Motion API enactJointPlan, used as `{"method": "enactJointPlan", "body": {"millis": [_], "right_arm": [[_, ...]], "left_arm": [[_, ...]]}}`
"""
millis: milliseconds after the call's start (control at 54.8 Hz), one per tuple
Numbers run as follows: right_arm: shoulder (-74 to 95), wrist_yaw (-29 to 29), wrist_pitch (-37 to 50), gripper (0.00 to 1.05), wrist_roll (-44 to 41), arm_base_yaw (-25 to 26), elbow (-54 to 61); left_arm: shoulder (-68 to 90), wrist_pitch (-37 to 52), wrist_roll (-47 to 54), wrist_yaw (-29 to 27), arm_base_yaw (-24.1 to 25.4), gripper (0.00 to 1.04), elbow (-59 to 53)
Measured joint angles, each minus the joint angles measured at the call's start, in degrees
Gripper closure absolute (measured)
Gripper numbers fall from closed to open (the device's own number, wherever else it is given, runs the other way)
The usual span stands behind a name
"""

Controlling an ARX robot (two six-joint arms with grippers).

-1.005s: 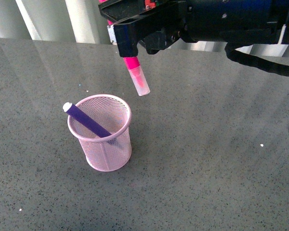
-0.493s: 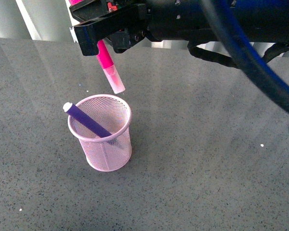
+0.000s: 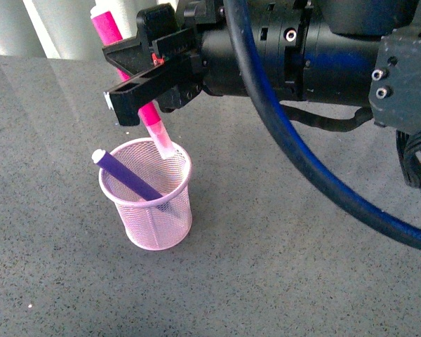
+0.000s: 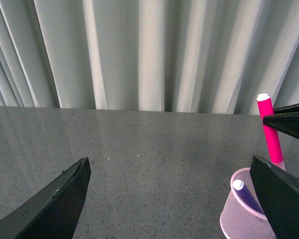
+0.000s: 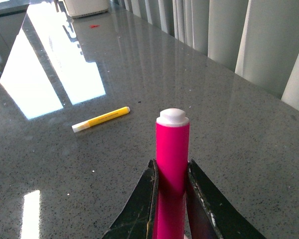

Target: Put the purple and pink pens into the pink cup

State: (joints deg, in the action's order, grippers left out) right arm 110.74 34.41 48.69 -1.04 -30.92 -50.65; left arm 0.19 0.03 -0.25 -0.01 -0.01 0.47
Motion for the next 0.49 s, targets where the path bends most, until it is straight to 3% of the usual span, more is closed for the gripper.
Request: {"method": "enactJointPlan", "body": {"millis": [493], "right_arm": [[2.6,0.1,1.5,0.94,0.9,-0.3,0.2]], "left_arm": [[0.0,0.0,0.0,0.0,0.0,0.07,0.0]]}}
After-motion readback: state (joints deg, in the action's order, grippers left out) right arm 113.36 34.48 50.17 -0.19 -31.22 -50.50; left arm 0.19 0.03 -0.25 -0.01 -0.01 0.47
